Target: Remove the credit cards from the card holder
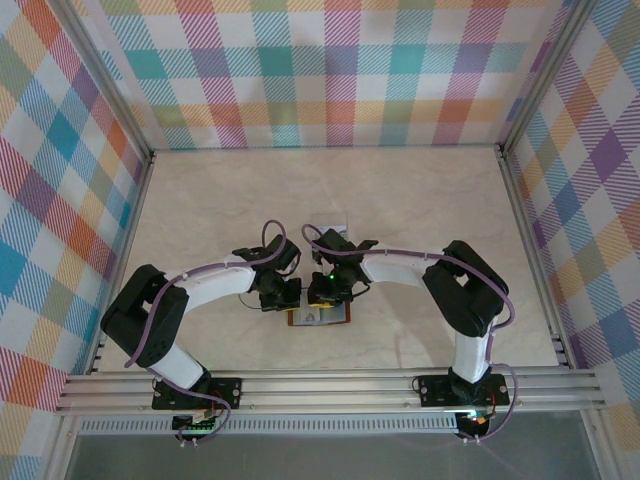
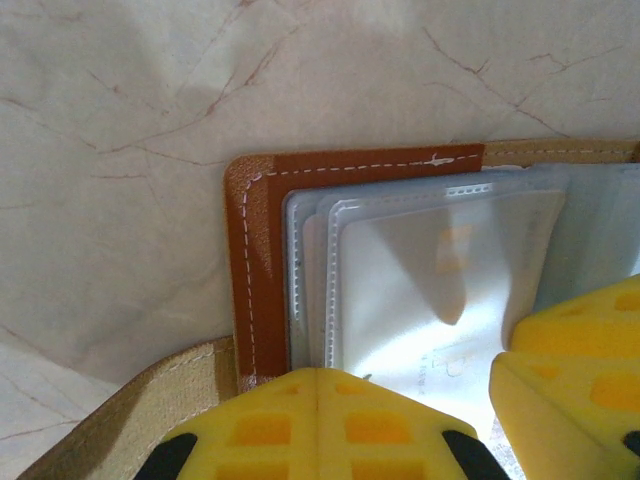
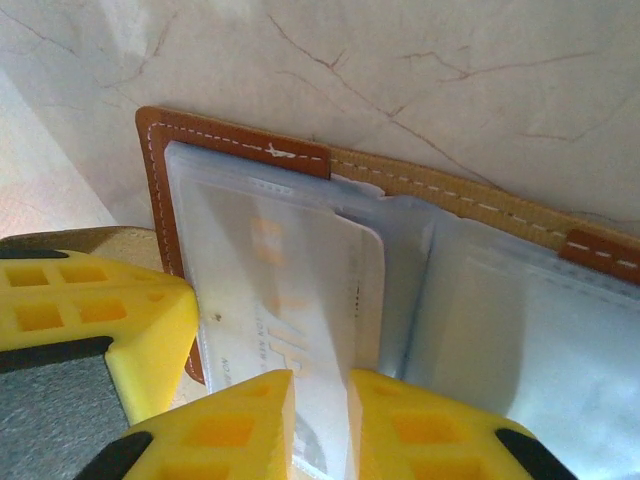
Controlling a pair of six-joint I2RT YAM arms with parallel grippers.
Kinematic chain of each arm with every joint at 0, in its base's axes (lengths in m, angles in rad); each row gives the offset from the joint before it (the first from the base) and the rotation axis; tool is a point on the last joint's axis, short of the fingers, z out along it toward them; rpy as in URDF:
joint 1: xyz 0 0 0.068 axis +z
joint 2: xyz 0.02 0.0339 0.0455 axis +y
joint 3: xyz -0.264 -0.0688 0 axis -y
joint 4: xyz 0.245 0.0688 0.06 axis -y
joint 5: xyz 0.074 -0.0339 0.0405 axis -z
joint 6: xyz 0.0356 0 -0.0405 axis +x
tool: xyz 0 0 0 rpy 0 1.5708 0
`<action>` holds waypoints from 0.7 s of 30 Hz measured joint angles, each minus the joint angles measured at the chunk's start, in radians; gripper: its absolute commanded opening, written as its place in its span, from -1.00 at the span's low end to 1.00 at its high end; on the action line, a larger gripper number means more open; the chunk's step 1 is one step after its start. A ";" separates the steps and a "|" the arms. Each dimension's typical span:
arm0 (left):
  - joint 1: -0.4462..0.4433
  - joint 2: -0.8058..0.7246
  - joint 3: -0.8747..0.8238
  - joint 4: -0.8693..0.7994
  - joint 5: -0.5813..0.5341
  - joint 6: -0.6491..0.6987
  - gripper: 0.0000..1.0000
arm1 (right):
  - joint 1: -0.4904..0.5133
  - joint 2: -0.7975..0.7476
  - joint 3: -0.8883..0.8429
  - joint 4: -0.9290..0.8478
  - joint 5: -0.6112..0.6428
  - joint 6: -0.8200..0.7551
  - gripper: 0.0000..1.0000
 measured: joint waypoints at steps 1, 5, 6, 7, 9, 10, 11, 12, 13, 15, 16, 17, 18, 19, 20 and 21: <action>0.000 0.000 0.000 0.000 -0.002 0.000 -0.90 | 0.000 0.000 0.002 -0.003 0.005 0.000 -0.52; 0.000 0.000 0.000 -0.006 -0.011 0.000 -0.90 | 0.000 0.000 0.009 -0.026 0.026 -0.004 -0.50; 0.000 0.000 0.000 -0.008 -0.014 0.000 -0.90 | 0.000 0.000 0.011 -0.033 0.034 -0.007 -0.50; 0.000 0.000 0.000 -0.008 -0.014 0.000 -0.90 | 0.000 0.000 0.014 -0.040 0.039 -0.009 -0.49; 0.000 0.000 0.000 -0.010 -0.015 0.000 -0.90 | 0.000 0.000 0.016 -0.050 0.047 -0.015 -0.48; 0.000 0.000 0.000 -0.012 -0.016 0.000 -0.90 | 0.000 0.000 0.017 -0.055 0.051 -0.018 -0.47; 0.000 0.000 0.000 -0.014 -0.017 0.000 -0.90 | 0.000 0.000 0.018 -0.059 0.053 -0.019 -0.47; 0.000 0.000 0.000 -0.016 -0.017 0.000 -0.90 | 0.000 -0.001 0.018 -0.064 0.057 -0.021 -0.46; 0.000 0.000 0.000 -0.018 -0.018 0.000 -0.90 | 0.000 -0.004 0.018 -0.068 0.060 -0.023 -0.46; 0.000 0.000 0.000 -0.023 -0.018 0.000 -0.90 | 0.000 -0.012 0.018 -0.078 0.067 -0.023 -0.45; 0.000 0.000 0.000 -0.023 -0.018 0.000 -0.89 | 0.000 -0.017 0.018 -0.082 0.068 -0.023 -0.44; 0.000 0.000 0.000 -0.023 -0.018 0.000 -0.90 | 0.000 -0.024 0.018 -0.085 0.069 -0.023 -0.43; 0.000 0.000 0.000 -0.024 -0.018 0.000 -0.90 | 0.000 -0.032 0.018 -0.087 0.069 -0.023 -0.43; 0.000 -0.002 0.001 -0.027 -0.018 0.000 -0.90 | 0.000 -0.040 0.018 -0.086 0.069 -0.023 -0.43; 0.000 -0.003 0.002 -0.033 -0.018 0.000 -0.90 | 0.000 -0.050 0.018 -0.086 0.068 -0.023 -0.42; 0.000 -0.006 0.006 -0.042 -0.018 0.001 -0.90 | -0.002 -0.061 0.018 -0.085 0.067 -0.023 -0.42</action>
